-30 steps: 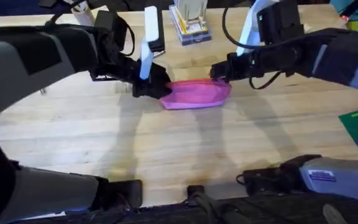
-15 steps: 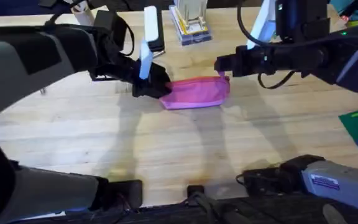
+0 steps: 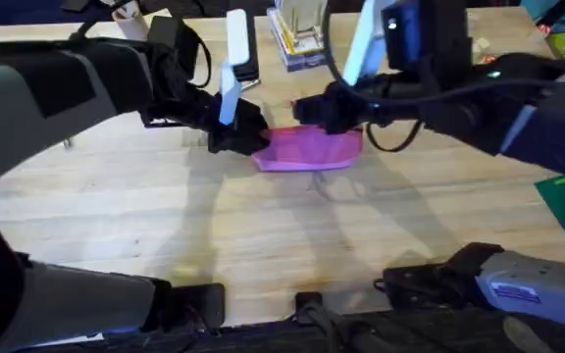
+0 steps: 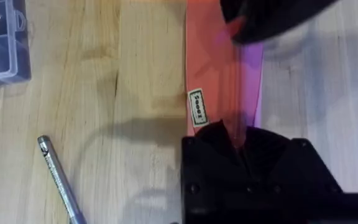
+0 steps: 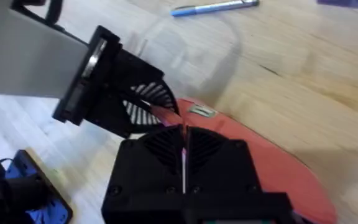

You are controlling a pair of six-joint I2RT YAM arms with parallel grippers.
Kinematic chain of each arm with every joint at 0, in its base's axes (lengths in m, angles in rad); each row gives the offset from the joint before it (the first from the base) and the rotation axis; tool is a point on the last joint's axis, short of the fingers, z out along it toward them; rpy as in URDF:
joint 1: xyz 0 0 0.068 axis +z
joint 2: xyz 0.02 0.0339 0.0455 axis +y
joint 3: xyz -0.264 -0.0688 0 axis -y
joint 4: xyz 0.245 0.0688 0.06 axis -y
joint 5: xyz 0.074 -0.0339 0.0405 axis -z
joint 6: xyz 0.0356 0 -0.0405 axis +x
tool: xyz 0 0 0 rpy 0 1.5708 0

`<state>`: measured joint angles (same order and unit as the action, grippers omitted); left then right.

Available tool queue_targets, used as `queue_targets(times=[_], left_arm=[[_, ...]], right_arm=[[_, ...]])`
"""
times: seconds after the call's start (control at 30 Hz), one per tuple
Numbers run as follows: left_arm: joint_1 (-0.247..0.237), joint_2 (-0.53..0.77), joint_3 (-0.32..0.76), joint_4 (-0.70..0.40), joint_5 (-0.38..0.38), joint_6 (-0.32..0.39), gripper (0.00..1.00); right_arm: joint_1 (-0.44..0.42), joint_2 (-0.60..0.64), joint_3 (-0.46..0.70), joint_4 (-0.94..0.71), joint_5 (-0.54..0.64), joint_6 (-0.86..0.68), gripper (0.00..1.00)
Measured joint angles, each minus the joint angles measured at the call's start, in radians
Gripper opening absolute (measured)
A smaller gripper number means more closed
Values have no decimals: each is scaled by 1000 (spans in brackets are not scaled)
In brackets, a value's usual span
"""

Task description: Unzip the bag, pick up the pens from the table one at a time and place them inside, then zip the bag closed.

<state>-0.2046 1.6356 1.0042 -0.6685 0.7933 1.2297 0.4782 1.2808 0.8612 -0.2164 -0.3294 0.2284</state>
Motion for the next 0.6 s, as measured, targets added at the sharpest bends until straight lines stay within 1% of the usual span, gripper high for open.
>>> queue_targets(times=[0.37, 0.6], left_arm=[[2, 0, 0, 1, 0, 0, 43], [2, 0, 0, -1, -1, 0, 43]], right_arm=[[131, 123, 0, 194, 2, 95, 30], [169, 151, 0, 225, 10, 124, 30]])
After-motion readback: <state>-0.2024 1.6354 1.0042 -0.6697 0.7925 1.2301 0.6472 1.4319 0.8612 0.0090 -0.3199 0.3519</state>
